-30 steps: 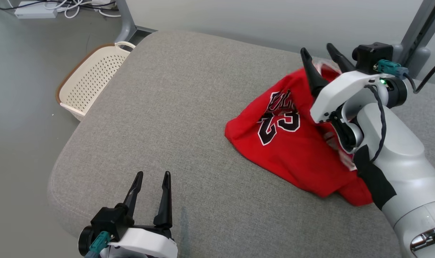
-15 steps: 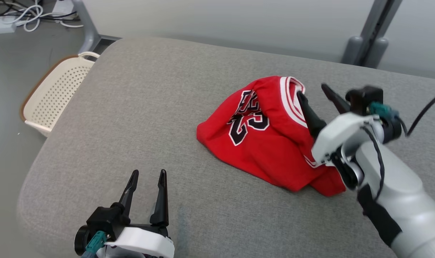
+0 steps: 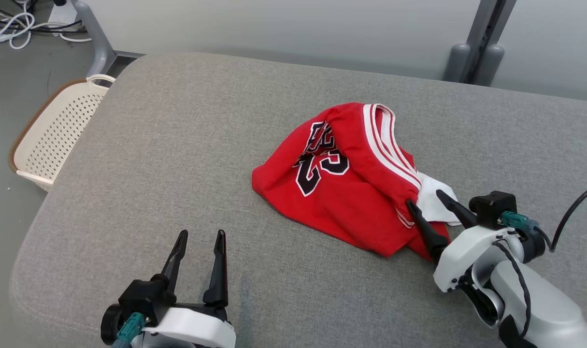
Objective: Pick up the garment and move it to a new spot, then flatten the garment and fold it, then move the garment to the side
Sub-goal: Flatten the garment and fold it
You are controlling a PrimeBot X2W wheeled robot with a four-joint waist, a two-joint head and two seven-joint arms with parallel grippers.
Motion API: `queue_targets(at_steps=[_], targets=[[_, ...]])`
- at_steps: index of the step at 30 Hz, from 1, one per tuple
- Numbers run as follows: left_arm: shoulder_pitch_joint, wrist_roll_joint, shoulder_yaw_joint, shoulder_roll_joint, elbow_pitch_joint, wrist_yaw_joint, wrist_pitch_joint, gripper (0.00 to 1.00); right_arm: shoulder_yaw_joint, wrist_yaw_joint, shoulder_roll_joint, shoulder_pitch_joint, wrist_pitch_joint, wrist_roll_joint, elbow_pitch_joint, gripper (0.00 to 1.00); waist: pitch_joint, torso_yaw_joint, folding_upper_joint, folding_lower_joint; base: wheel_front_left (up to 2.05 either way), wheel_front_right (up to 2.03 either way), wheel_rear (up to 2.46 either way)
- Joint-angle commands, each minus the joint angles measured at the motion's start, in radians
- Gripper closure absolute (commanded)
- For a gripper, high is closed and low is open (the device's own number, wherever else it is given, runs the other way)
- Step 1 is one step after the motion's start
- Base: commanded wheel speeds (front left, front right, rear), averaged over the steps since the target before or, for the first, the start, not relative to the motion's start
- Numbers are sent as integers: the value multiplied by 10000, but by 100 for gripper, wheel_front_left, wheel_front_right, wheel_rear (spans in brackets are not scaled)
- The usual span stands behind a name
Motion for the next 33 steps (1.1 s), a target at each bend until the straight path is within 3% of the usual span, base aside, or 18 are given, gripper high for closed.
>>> queue_targets(at_steps=[1, 2, 5, 6, 7, 8, 16, 24, 33], targets=[[-107, 21, 17, 41, 6, -35, -15, 0, -3, 3, -36, -34, -48, -62, 74, 25, 28, 103, 0, 0, 0, 0, 0], [-112, 5, 13, 41, 8, -27, -15, 0, 1, 3, -28, -109, -49, -67, 117, 52, 36, 153, 0, 0, 0, 0, 0], [-134, -38, -29, 38, 24, -22, -15, 0, 128, 3, -66, -325, -39, -155, 220, 75, 69, 322, 0, 0, 0, 0, 0], [-134, -38, -29, 38, 24, -22, -15, 0, 128, 3, -66, -325, -39, -155, 220, 75, 69, 322, 0, 0, 0, 0, 0], [-142, -62, -49, 39, 26, -17, -15, 0, 174, 3, -86, -369, -31, -161, 261, 96, 79, 386, 0, 0, 0, 0, 0], [-144, -82, -66, 39, 20, -1, -15, 0, 238, 3, -101, -415, 10, -144, 287, 100, 87, 452, 0, 0, 0, 0, 0], [-127, -200, -227, 39, -70, 89, -15, 0, 371, 3, -649, -1519, 287, -347, 862, 100, 215, 989, 0, 0, 0, 0, 0], [-324, -335, -579, 38, -152, 111, -15, 0, 581, 3, -1566, -3861, 863, -1434, 2156, 100, 672, 1574, 0, 0, 0, 0, 0], [-568, -534, -1028, 38, -193, 199, -15, 0, 65, 3, -1545, -6457, 327, -2832, 4035, 100, 1245, 2254, 0, 0, 0, 0, 0]])
